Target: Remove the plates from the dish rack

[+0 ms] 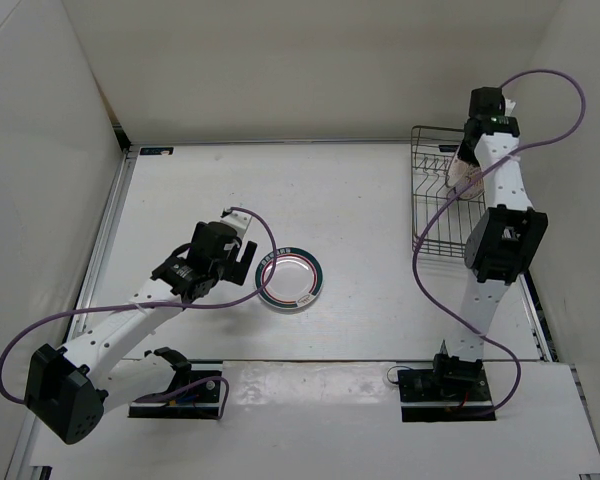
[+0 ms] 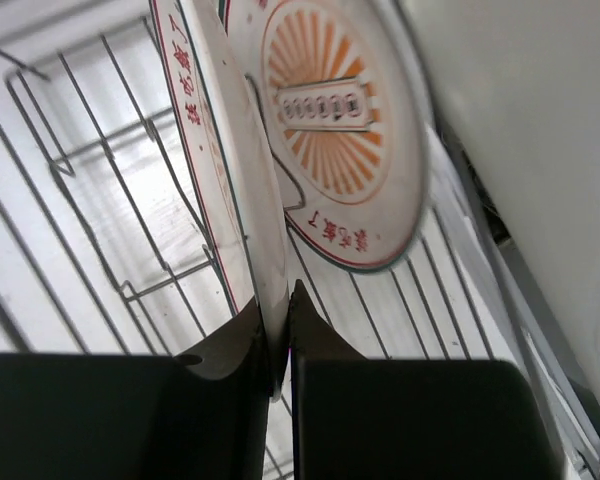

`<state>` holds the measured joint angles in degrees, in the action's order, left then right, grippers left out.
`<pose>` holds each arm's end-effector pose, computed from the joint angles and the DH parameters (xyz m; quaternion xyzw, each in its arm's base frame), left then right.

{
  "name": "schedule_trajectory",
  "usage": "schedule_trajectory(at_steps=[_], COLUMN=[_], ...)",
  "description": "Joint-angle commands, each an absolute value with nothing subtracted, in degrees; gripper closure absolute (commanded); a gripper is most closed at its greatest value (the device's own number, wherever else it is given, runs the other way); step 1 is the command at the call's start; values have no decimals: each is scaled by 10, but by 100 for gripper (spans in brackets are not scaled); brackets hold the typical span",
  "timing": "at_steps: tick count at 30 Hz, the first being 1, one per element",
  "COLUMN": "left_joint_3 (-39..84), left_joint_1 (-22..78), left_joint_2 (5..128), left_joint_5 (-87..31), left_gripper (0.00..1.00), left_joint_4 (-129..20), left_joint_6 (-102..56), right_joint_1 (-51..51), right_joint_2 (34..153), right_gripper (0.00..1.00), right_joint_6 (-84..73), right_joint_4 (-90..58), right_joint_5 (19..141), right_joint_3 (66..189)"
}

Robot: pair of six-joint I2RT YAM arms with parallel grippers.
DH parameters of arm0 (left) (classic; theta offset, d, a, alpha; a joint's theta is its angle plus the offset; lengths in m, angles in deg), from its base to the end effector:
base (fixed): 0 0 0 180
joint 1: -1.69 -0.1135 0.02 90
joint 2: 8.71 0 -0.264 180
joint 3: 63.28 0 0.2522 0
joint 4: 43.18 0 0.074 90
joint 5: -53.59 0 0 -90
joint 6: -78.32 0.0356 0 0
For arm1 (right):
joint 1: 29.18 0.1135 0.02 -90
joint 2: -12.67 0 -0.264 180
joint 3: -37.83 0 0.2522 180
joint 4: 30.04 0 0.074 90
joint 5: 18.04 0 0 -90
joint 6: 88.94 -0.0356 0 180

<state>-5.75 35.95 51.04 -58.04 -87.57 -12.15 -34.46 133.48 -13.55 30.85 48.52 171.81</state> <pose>0.1831 -0.1088 0.2540 0.1989 0.8934 0.0580 0.3986 0.4692 -0.0576 0.3188 0.2299 0.8869 -0.1601 0.3674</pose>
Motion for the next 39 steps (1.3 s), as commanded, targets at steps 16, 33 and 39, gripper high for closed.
schedule_trajectory(at_steps=[16, 33, 39], left_joint_3=[-22, -11, -7], left_joint_1=[361, 361, 361], left_joint_2=[522, 547, 561], left_joint_5=[-550, -462, -444], left_gripper=[0, 0, 0], left_joint_4=[-898, -909, -911], left_joint_6=[-130, -167, -172], right_joint_1=[-209, -195, -196], right_joint_2=[719, 476, 445], right_gripper=[100, 100, 100], right_joint_6=[-358, -453, -524], right_joint_4=[35, 38, 7], right_joint_5=[901, 843, 823], right_joint_3=[1050, 668, 578])
